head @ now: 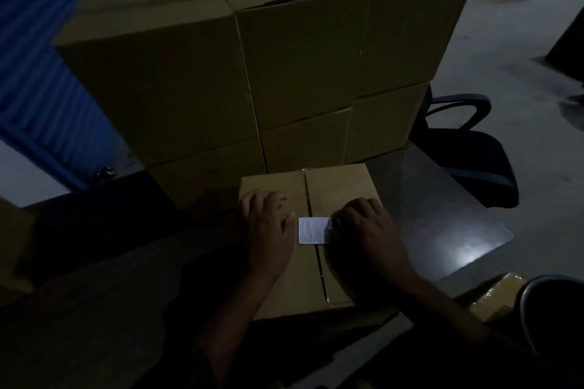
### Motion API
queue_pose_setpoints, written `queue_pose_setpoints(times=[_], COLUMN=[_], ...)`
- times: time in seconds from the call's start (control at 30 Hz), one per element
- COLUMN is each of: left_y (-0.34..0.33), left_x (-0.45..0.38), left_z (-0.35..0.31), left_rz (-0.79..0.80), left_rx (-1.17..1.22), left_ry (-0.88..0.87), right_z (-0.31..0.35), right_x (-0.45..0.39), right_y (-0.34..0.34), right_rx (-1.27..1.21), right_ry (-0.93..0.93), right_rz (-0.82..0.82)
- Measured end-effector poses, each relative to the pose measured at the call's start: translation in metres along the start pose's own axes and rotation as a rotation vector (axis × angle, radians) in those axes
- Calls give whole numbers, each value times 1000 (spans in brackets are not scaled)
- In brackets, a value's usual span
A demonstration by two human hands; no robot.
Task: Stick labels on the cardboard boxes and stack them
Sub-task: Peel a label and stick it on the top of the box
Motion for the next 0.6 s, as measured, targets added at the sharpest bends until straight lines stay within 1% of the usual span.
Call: queue_pose_setpoints(times=[0.13,0.2,0.3,0.43,0.6], left_y=[-4,-3,-3,-4,-3], left_x=[3,4,3,2,3], left_z=[-6,-6,-4,-4,-4], left_rz=[36,66,78,84,87], left_rx=[-132,-165,-148,-138,-135], left_ry=[-129,-163,-144,-131,-133], right_z=[-3,-5,-6,-5,-8], right_x=[-5,-6,-9,-10,-10], right_y=[-1,-4,-6,-5,-6], right_rx=[-2,10,26,40,-1], right_ry=[-9,-12,-22,-29,-39], right_rz=[-29,-32,-45,-11,-1])
Point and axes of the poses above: each hand's wrist, its own x-axis away from the middle knuckle, its own y-axis out of the back of the hand, z = x × y, the point moved 4 cm from there along -x, towards the middle knuckle, and after that the axes turned 12 degrees about -x, right-handed, at the moved point
